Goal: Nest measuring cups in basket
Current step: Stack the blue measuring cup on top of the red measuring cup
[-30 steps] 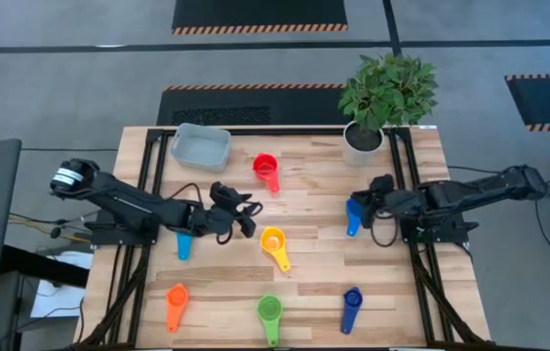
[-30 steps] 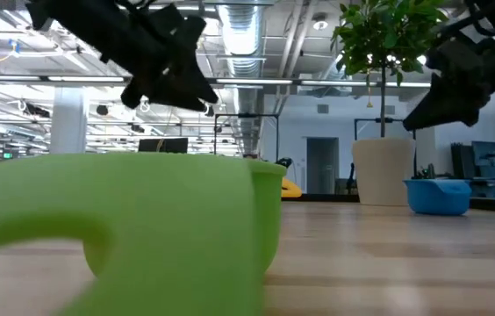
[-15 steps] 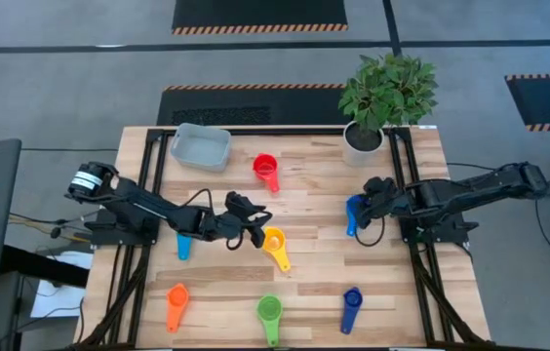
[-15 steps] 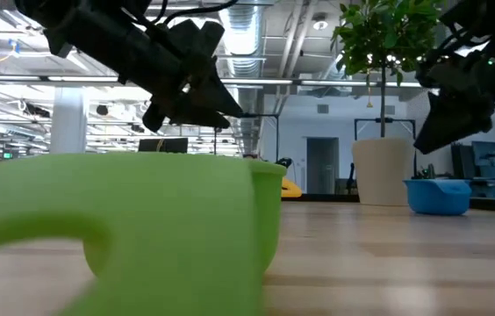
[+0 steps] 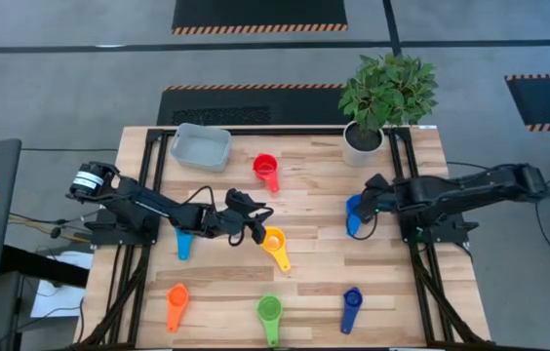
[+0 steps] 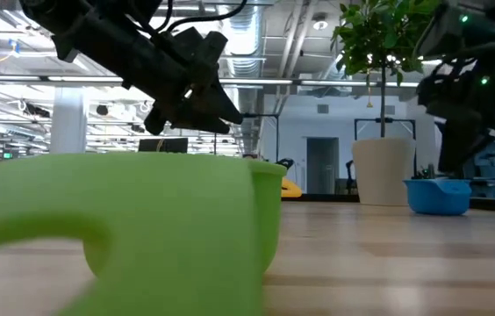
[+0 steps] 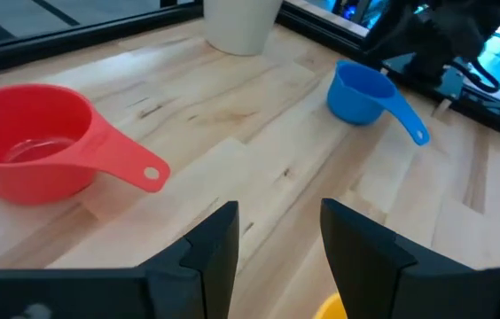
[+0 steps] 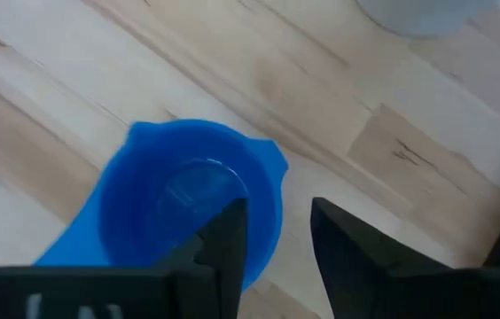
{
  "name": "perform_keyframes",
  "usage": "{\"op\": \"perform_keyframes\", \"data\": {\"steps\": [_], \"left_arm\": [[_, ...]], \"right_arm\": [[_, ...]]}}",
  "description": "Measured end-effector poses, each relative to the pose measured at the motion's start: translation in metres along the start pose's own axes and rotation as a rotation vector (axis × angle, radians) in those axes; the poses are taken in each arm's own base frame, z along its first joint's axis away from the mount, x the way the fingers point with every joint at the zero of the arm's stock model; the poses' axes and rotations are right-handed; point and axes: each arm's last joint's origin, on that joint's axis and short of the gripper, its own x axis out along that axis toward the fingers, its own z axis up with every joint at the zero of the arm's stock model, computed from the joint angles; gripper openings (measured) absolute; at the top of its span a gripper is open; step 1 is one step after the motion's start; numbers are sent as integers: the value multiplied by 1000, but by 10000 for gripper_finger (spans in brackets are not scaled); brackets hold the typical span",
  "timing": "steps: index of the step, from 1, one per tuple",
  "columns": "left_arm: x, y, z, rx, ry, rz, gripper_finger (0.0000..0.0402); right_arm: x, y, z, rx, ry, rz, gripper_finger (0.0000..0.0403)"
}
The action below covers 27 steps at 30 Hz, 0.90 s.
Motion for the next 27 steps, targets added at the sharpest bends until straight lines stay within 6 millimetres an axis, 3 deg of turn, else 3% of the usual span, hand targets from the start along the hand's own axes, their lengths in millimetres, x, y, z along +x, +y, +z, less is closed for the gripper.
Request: {"op": "perform_keyframes", "data": {"steps": [12, 18, 24, 27], "left_arm": [[0, 0, -1, 7, 9, 0, 148], [0, 0, 0, 4, 4, -1, 148], [5, 0, 13, -39, -69, -43, 150], [10, -10, 24, 14, -91, -58, 161]], "right_arm": [[25, 18, -1, -121, 83, -53, 93], [24, 39, 8, -231, -65, 114, 14], [15, 65, 23, -209, -283, 232, 18], [10, 79, 30, -227, -363, 218, 8]]}}
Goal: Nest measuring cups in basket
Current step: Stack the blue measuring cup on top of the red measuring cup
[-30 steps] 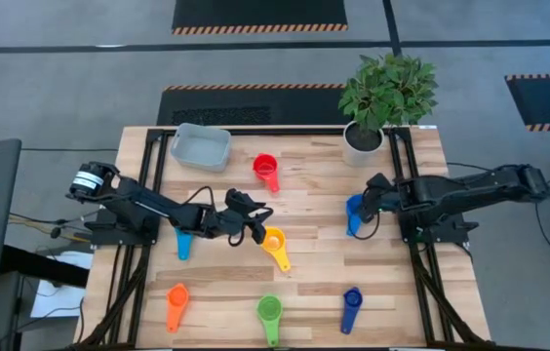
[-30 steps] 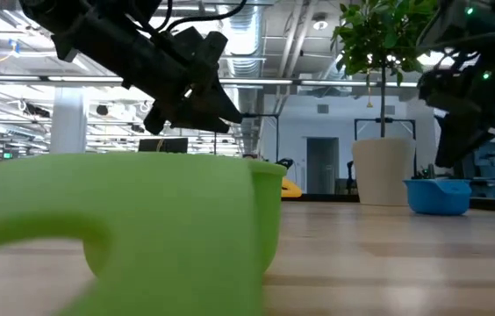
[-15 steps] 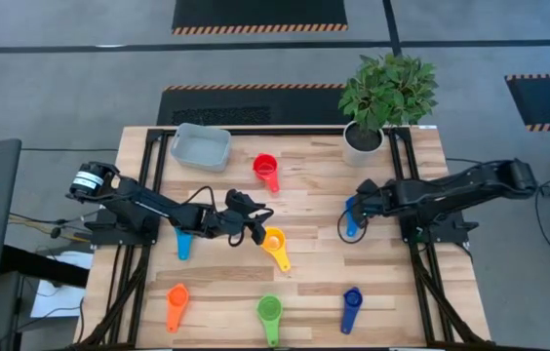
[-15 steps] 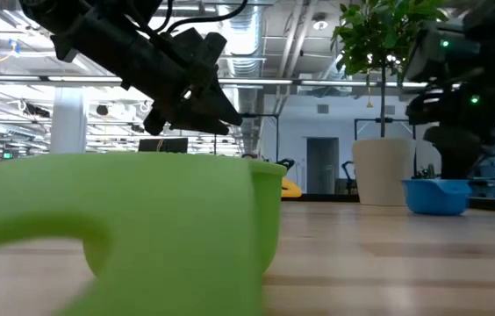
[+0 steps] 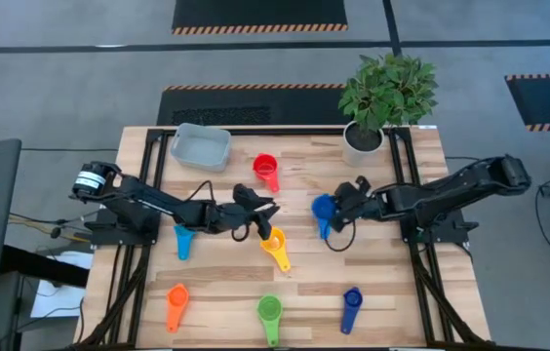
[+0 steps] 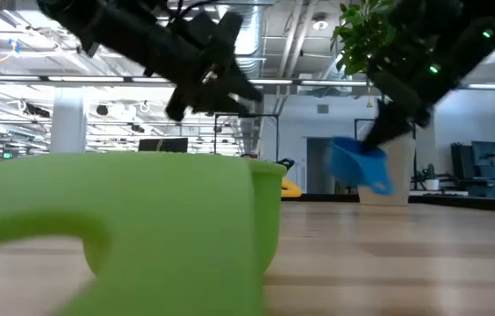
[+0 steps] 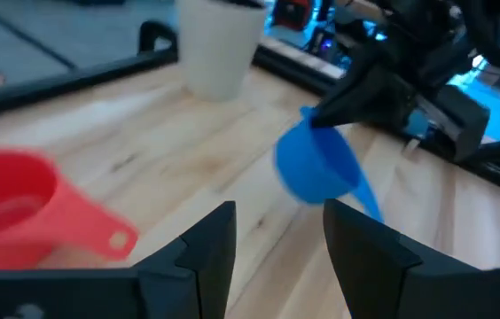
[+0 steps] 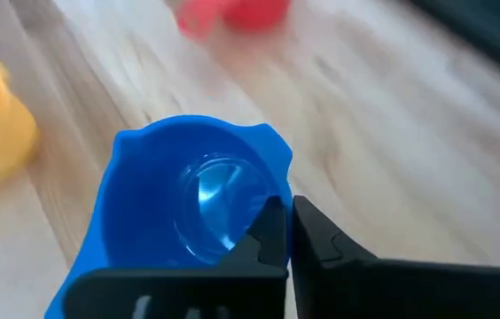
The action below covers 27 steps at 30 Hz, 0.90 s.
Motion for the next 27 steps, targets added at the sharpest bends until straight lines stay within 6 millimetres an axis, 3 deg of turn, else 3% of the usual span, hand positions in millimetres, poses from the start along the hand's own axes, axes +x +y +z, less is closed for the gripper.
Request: {"op": "perform_keyframes", "data": {"steps": [8, 13, 27], "left_arm": [[15, -26, 42, 241, -14, 45, 198], [24, -30, 55, 358, 54, 39, 201], [32, -22, 52, 347, 153, 34, 180]], "right_arm": [[12, 34, 31, -101, -62, -56, 18], [15, 54, 47, -145, -90, -22, 14], [3, 70, 65, -145, -176, 46, 19]]}}
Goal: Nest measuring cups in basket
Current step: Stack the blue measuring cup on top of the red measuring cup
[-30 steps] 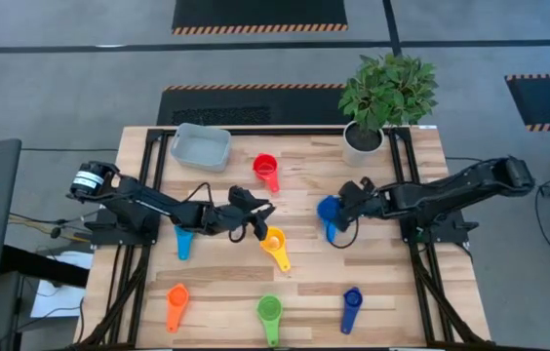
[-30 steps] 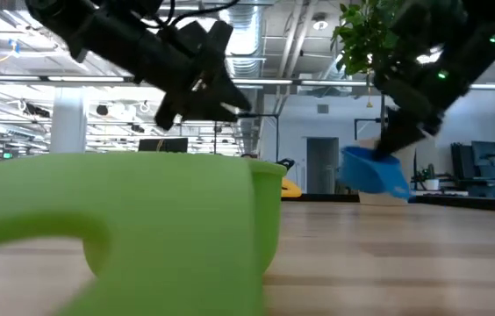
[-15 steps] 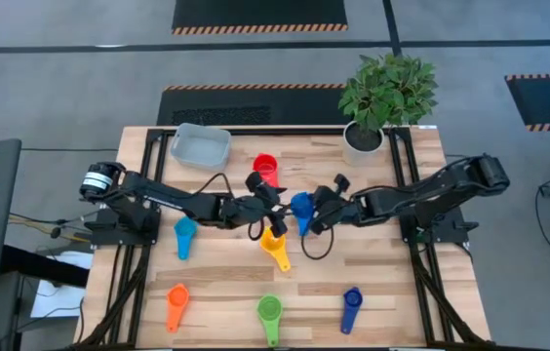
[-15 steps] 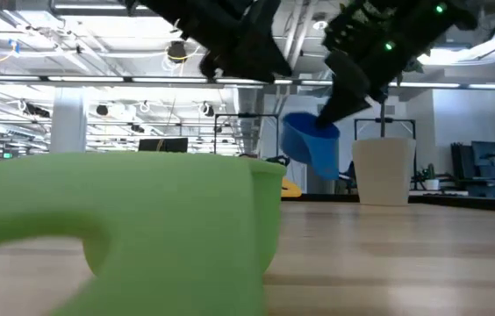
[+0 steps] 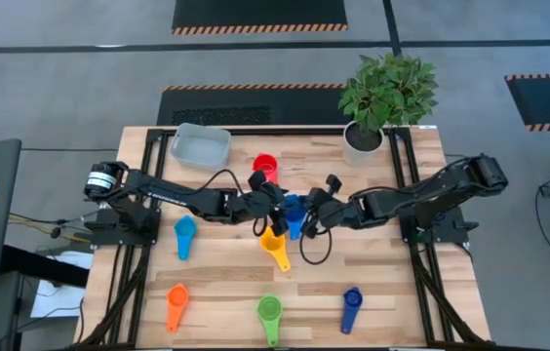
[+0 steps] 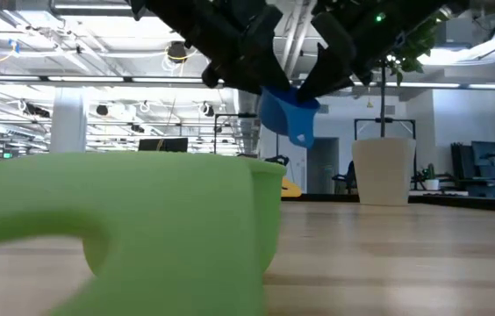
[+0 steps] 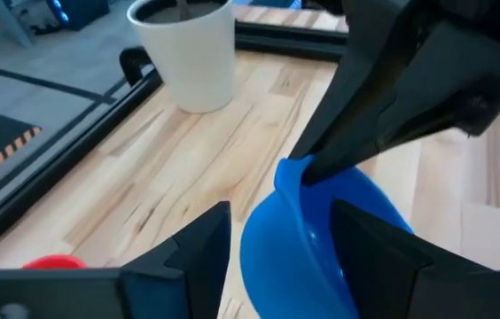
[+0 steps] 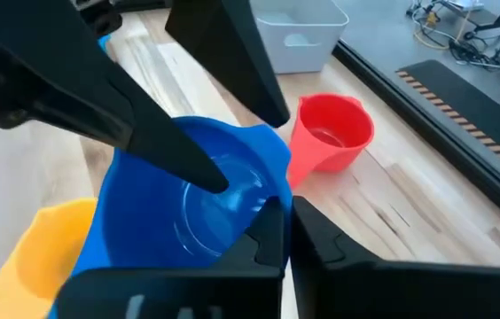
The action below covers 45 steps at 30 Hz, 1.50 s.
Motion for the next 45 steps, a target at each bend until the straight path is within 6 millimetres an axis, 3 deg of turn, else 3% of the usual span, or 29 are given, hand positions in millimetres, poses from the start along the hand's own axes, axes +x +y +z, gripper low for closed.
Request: {"op": "perform_keyframes", "data": {"steps": [7, 15, 20, 23, 30, 39, 45], "left_arm": [[3, 9, -4, -43, 50, 51, 131], [7, 18, -3, -48, 66, 56, 13], [11, 26, -3, -40, 72, 68, 5], [17, 41, -3, -56, 86, 133, 3], [28, 80, -4, -149, 131, 236, 1], [38, 149, -14, -406, 228, 409, 1], [40, 164, -18, -458, 271, 373, 12]], "right_arm": [[0, 1, 3, 16, -26, 6, 17], [-1, 3, 6, 27, -56, 17, 22], [-1, 3, 8, 34, -71, 20, 50], [-1, 3, 9, 14, -85, 21, 71], [-1, -8, 12, -43, -149, -297, 124], [-13, 6, 4, -101, -133, -237, 168], [-17, 11, 2, -111, -137, -215, 166]]}}
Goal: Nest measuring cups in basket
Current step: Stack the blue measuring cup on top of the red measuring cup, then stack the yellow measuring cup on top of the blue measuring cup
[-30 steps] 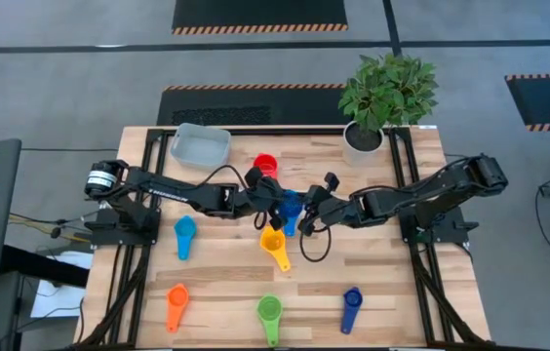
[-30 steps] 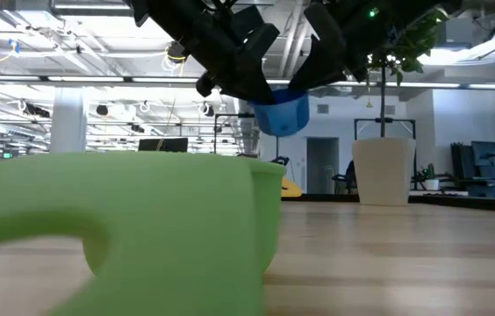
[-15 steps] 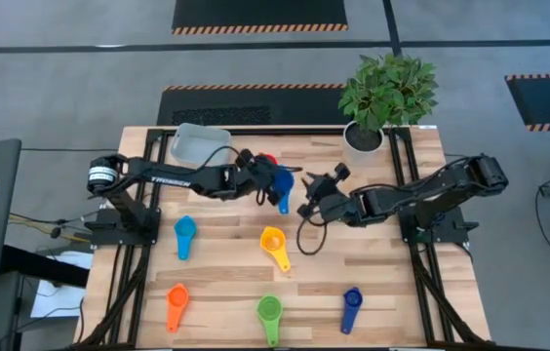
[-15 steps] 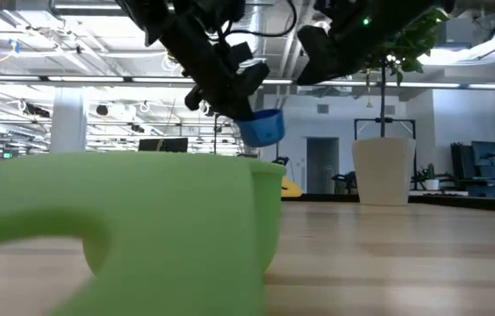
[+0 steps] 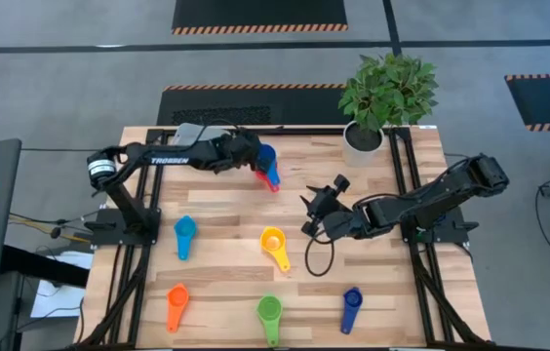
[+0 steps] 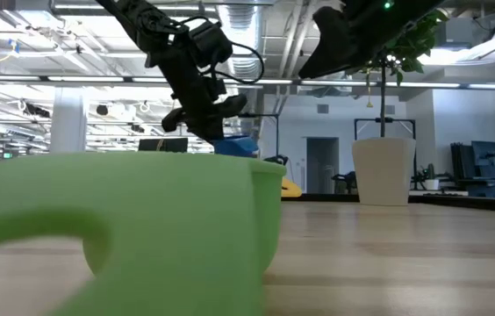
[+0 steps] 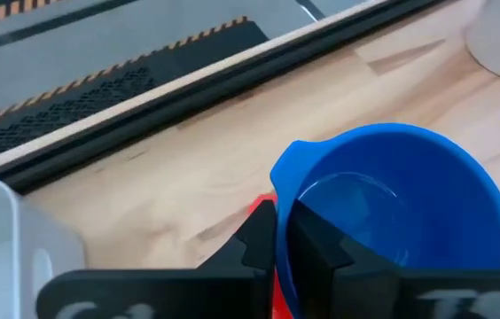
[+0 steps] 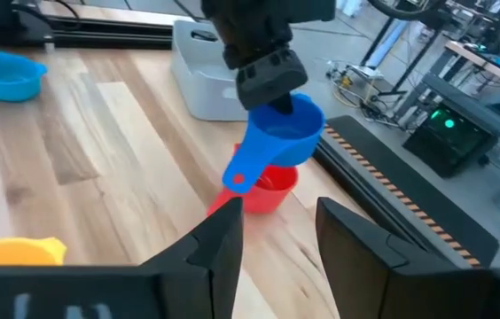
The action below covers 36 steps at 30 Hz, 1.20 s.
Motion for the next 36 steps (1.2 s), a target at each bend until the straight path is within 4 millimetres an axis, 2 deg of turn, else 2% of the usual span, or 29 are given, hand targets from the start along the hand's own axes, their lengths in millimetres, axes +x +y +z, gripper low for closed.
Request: {"op": "perform_keyframes", "data": {"steps": [9, 18, 22, 26, 31, 36], "left_arm": [[33, -3, -22, 1, 91, 43, 30], [29, -3, -20, 6, 95, 33, 78], [7, -6, -14, 56, 82, 5, 107], [-30, -21, -19, 138, 57, -22, 130], [-73, -61, -59, 253, 56, -106, 137], [-120, -102, -107, 304, 109, -310, 137]], "right_arm": [[-2, 1, 0, 34, -2, 6, 151], [-1, 0, -3, 16, 19, -1, 160], [-1, -1, -9, -7, 58, -11, 168], [-2, -3, -15, -9, 107, 5, 173], [-2, -1, -20, 15, 182, 108, 168], [-7, 3, -25, 84, 216, 150, 152]]}}
